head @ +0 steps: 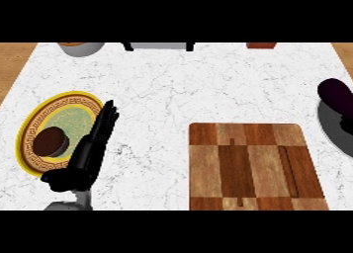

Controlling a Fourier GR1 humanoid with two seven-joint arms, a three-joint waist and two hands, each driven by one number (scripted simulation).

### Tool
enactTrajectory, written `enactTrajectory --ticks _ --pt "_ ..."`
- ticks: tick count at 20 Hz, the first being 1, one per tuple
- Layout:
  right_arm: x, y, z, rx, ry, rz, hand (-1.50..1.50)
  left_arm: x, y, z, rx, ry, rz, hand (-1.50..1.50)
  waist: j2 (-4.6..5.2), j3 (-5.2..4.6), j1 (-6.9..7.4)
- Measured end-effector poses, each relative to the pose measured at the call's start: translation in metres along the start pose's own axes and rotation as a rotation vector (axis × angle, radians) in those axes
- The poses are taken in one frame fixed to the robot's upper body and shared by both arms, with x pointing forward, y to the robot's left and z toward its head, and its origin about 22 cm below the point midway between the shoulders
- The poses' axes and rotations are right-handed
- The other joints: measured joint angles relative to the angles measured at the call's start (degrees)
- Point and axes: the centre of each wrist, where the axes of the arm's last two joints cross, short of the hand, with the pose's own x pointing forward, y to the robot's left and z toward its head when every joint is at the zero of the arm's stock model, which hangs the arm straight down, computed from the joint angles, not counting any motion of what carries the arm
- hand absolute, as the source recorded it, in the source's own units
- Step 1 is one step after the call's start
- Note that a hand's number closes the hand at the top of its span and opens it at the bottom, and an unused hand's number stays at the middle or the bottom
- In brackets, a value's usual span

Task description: Pick the eggplant from the cutting board and place it in the pan

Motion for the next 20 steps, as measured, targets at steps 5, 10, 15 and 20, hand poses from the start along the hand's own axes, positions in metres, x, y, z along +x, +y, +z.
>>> enactTrajectory --ticks 5,10,15,20 --pt "-0.027 0.007 -0.032 -0.115 0.023 -0.026 1.50 0.001 -0.003 -0.007 -0.006 -0.003 0.003 0.00 0.18 0.07 0.45" --pt "-0.054 0.002 -0.061 -0.154 0.036 -0.051 1.50 -0.002 -0.002 -0.007 -0.012 -0.006 0.008 0.00 0.33 0.12 0.86" --pt "-0.078 -0.006 -0.074 -0.077 0.108 -0.041 -1.50 0.000 -0.007 -0.009 -0.028 -0.014 0.013 0.00 0.75 0.16 1.81" --pt "-0.093 -0.002 -0.069 0.204 0.187 0.005 -1.50 0.001 -0.013 -0.011 -0.052 -0.026 0.014 0.00 1.23 0.29 3.09"
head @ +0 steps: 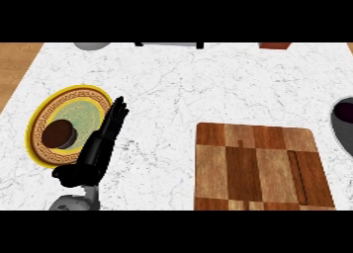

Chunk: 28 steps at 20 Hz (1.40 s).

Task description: Pick the eggplant from the cutting board and place it in the pan

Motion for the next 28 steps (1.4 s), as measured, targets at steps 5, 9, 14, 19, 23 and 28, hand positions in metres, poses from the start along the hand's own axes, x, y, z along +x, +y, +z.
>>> enactTrajectory --ticks 5,9,14,19,23,28 --pt "0.010 0.003 -0.005 0.130 0.005 -0.078 -1.50 0.000 -0.002 -0.001 -0.007 -0.001 0.001 0.00 0.09 0.10 0.30" --pt "0.013 0.005 -0.006 0.087 -0.045 -0.202 -1.50 0.001 0.002 -0.002 0.004 -0.003 0.001 0.00 0.01 0.16 -0.29" --pt "0.007 -0.001 -0.007 0.004 -0.075 -0.379 -1.50 0.004 0.006 -0.003 0.017 0.002 -0.004 0.00 -0.26 0.11 -1.06" --pt "-0.016 -0.022 -0.008 -0.003 -0.066 -0.538 -1.50 0.003 0.009 -0.001 0.025 0.014 -0.008 0.00 -0.54 0.03 -1.81" --pt "-0.050 -0.039 0.000 0.051 -0.081 -0.654 -1.50 0.002 0.013 0.004 0.033 0.020 -0.005 0.00 -0.83 -0.06 -2.51" --pt "-0.087 -0.054 0.015 0.151 -0.142 -0.736 -1.50 -0.003 0.014 0.011 0.048 0.020 -0.001 0.00 -1.06 -0.14 -2.94"
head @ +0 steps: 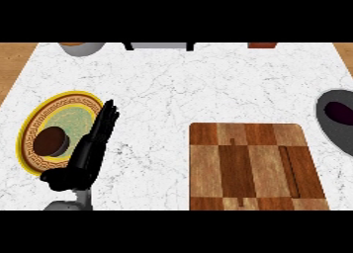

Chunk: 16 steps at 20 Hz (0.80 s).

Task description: Pick the eggplant from the cutting board and place it in the pan

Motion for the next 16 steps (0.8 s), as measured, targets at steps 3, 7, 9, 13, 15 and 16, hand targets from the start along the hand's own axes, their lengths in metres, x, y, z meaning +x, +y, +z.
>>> enactTrajectory --ticks 3,7,9,13,15,16 --pt "-0.012 -0.011 0.016 0.037 -0.021 -0.020 -1.50 -0.001 0.001 0.006 0.003 0.002 -0.001 0.00 -0.10 -0.02 -0.09" --pt "-0.023 -0.021 0.032 0.075 -0.036 -0.004 -1.50 0.003 -0.002 0.000 0.002 0.003 -0.004 0.00 -0.17 -0.07 -0.23" --pt "-0.023 -0.029 0.036 0.072 -0.034 0.009 -1.50 0.000 -0.004 0.003 0.005 0.006 -0.002 0.00 -0.19 -0.07 -0.25" --pt "-0.028 -0.034 0.045 0.081 -0.030 0.037 -1.50 -0.006 -0.005 0.001 0.003 0.007 -0.004 0.00 -0.26 -0.13 -0.41" --pt "-0.031 -0.031 0.047 0.095 -0.029 0.044 -1.50 -0.004 -0.004 -0.001 0.004 0.003 -0.010 0.00 -0.28 -0.13 -0.41" --pt "-0.033 -0.033 0.050 0.095 -0.023 0.050 -1.50 -0.005 -0.004 0.001 0.004 0.003 -0.009 0.00 -0.29 -0.14 -0.41"
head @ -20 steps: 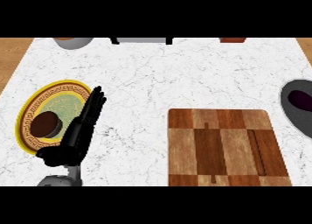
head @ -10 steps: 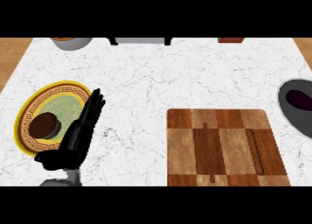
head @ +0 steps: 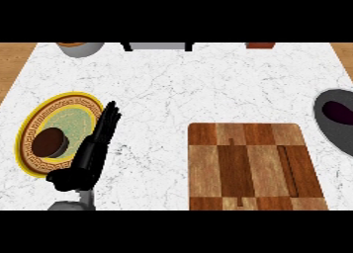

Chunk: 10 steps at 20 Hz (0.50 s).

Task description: Pick the eggplant from the cutting board and place it in the pan

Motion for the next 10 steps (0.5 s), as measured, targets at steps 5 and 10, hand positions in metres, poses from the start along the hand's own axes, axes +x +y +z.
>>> enactTrajectory --ticks 5,10 --pt "-0.0047 -0.0038 0.0087 -0.004 0.012 0.030 -1.50 0.0087 0.0021 -0.0048 -0.001 0.006 0.004 0.00 0.01 0.03 0.04" --pt "-0.0047 -0.0064 0.0115 -0.004 0.012 0.054 -1.50 0.0104 0.0024 -0.0061 0.002 0.004 0.004 0.00 -0.05 -0.02 -0.07"
